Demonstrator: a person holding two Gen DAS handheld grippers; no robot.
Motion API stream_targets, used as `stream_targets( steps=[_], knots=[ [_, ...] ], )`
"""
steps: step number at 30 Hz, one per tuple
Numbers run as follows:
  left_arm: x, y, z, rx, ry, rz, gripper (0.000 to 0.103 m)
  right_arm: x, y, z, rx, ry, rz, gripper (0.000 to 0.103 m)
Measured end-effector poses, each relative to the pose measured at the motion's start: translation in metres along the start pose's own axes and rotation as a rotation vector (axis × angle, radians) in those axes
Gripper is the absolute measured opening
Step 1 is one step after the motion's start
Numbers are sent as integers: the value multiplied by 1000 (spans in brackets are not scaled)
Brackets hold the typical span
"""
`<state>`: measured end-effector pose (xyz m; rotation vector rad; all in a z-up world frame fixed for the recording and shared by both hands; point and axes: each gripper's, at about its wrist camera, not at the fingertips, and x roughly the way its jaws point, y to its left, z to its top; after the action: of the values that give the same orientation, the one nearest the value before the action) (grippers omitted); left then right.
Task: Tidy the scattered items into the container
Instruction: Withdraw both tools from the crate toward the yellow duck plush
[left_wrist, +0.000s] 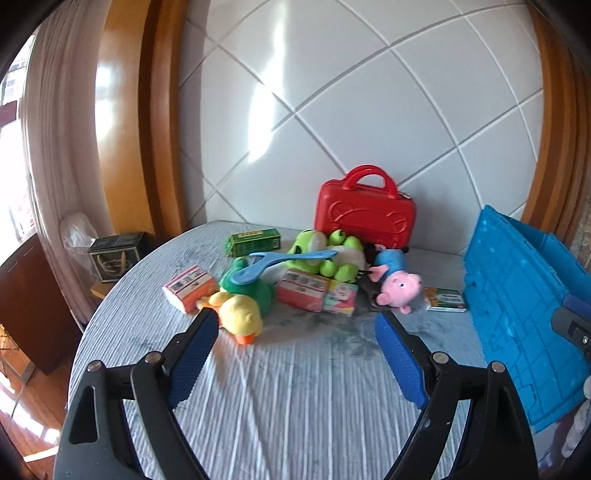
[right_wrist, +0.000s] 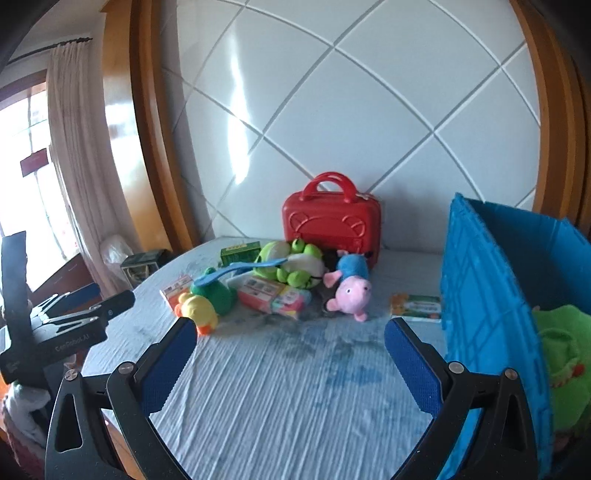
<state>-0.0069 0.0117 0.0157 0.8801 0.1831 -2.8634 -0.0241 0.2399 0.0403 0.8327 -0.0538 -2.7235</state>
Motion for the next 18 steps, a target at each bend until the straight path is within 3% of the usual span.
stream_targets(
  steps=[8,14,18],
  knots=[
    [42,67,-14,-88,100,55,87,81,36,-10,5,156,-14,103],
    [57,85,-22,-102,147,156,87,135,57,-11,-24,205,104,103],
    [72,102,-28,-139,187,181,87,170,67,-18,-24,251,149,103]
  ],
)
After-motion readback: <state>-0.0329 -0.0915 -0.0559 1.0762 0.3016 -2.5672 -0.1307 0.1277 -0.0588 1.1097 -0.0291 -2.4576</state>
